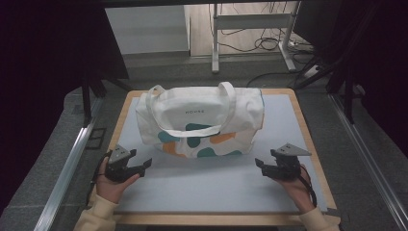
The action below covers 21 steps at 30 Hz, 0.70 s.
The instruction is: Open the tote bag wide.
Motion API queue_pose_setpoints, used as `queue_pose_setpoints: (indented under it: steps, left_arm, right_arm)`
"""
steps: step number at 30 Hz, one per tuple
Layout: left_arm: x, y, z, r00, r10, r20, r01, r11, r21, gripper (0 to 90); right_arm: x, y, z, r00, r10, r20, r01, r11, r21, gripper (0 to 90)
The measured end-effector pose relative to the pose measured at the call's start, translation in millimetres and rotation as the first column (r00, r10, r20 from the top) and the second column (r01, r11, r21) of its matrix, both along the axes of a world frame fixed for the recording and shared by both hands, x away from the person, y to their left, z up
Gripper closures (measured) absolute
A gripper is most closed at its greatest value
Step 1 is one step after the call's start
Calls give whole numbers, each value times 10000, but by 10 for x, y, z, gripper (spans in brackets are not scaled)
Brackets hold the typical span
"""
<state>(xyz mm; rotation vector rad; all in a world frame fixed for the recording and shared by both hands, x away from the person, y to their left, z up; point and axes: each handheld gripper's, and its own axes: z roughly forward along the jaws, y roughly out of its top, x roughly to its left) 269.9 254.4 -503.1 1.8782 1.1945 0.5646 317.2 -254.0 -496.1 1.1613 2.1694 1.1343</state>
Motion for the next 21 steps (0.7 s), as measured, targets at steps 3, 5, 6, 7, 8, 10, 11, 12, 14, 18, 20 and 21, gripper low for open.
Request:
queue_pose_setpoints:
  steps: [3,5,6,7,8,10,11,12,14,18,20,21]
  left_arm:
    - [2,7,7,10000,-3,-56,2,10000,-86,265]
    - [8,12,13,10000,-22,-88,21,9999,-168,267]
    - [14,15,18,10000,-12,-93,11,9998,-209,268]
    - [19,17,24,10000,6,-100,-8,9997,-248,270]
    - [26,20,38,10000,5,-79,-7,9997,-239,270]
    - [37,18,67,10000,10,-18,-10,9997,-258,270]
    - [43,14,82,10000,-3,3,3,9996,-292,270]
    - [48,12,94,10000,-23,14,24,9996,-287,270]
    - [59,7,128,10000,-1,74,3,9995,-311,270]
    - [72,20,172,9999,-8,122,14,9989,-461,270]
    - [78,38,203,9999,17,141,-11,9989,-475,271]
    - [81,46,224,9999,28,163,-19,9984,-558,271]
  right_arm:
    - [7,14,40,10000,33,84,-33,10000,52,273]
    - [16,24,53,9999,65,94,-65,10000,54,273]
    - [20,29,56,9999,83,85,-83,9999,62,274]
    - [27,37,58,9999,97,73,-97,9999,39,274]
    - [35,44,62,9999,142,86,-142,9999,11,274]
    - [48,65,76,9998,165,87,-165,9999,-26,276]
    - [52,71,86,9998,186,89,-185,9998,-38,276]
    - [57,78,95,9998,191,103,-191,9998,-47,277]
    - [63,89,109,9997,194,128,-193,9998,-65,278]
    - [72,101,138,9996,216,162,-215,9997,-67,280]
    - [78,98,156,9996,221,180,-220,9998,-34,284]
    - [83,95,172,9997,189,152,-189,9998,26,286]
